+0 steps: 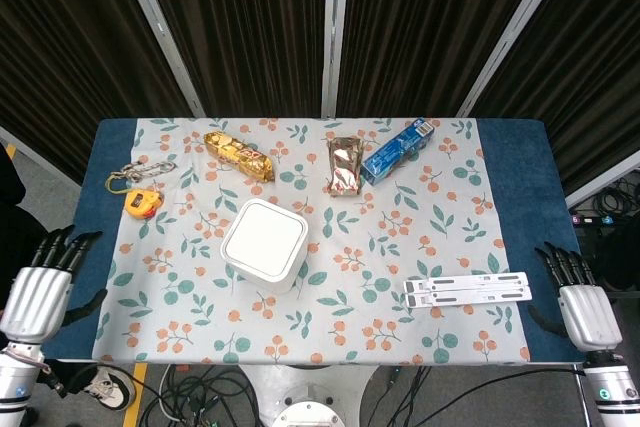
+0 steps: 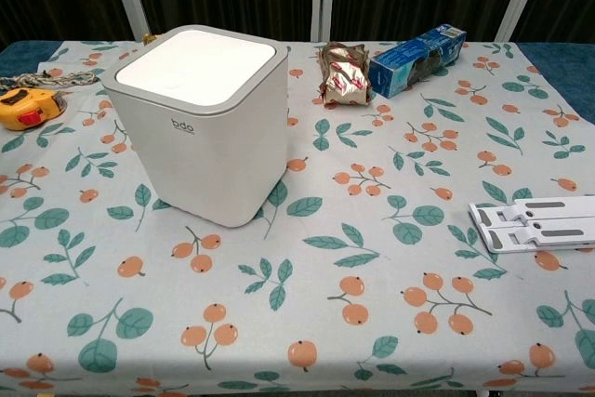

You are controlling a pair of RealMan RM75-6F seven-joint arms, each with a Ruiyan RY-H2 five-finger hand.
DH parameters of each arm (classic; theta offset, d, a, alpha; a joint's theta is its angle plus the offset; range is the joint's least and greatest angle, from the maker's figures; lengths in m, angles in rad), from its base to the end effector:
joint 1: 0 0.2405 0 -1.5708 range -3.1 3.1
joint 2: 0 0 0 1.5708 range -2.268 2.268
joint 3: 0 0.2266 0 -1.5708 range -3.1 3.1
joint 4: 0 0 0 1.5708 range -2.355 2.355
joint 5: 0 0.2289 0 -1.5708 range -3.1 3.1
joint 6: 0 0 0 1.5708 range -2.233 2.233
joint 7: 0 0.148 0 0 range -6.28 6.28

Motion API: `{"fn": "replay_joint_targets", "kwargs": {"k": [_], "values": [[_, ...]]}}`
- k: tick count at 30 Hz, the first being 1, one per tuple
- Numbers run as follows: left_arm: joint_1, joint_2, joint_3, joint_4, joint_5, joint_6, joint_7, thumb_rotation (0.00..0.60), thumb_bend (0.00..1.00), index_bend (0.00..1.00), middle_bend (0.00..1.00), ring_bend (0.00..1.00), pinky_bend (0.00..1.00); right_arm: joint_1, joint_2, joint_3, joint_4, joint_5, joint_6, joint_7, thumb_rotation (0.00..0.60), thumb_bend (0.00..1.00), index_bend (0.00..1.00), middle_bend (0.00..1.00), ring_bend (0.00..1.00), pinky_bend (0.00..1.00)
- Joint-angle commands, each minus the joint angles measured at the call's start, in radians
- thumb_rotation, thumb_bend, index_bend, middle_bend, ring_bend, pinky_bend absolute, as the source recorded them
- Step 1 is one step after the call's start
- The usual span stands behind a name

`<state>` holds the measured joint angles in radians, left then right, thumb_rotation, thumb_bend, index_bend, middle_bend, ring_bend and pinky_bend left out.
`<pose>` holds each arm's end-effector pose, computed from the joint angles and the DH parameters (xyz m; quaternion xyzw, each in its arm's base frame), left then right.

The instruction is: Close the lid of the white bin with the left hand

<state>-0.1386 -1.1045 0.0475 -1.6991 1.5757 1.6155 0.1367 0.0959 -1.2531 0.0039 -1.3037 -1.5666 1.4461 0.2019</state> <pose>-0.2568 0.1744 0.1264 -0.6279 -0.3267 -0.4084 0.5764 -0.3363 -0.1808 0.1060 0.6197 -0.4061 0.3818 0.5526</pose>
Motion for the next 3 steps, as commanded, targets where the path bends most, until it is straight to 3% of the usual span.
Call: {"fn": "replay_joint_targets", "kwargs": {"k": [1,3], "values": [[0.03,-0.035,-0.001,0.061,-0.015,0.023,0.039,0.6,0.22,0.14,0.17,0.05,0.11,0.0,0.003,0.0,-0.027,0.003,-0.004,-0.029,0.6,0.18,0.0,0.0,0.0,0.0],[0.037,-0.041,-0.005,0.079,-0.023,0.02,0.037,0.6,0.22,0.14,0.17,0.05,0.11,0.001,0.002,-0.002,-0.036,0.004,-0.007,-0.043,0.6,0.18,0.0,0.0,0.0,0.0]]}}
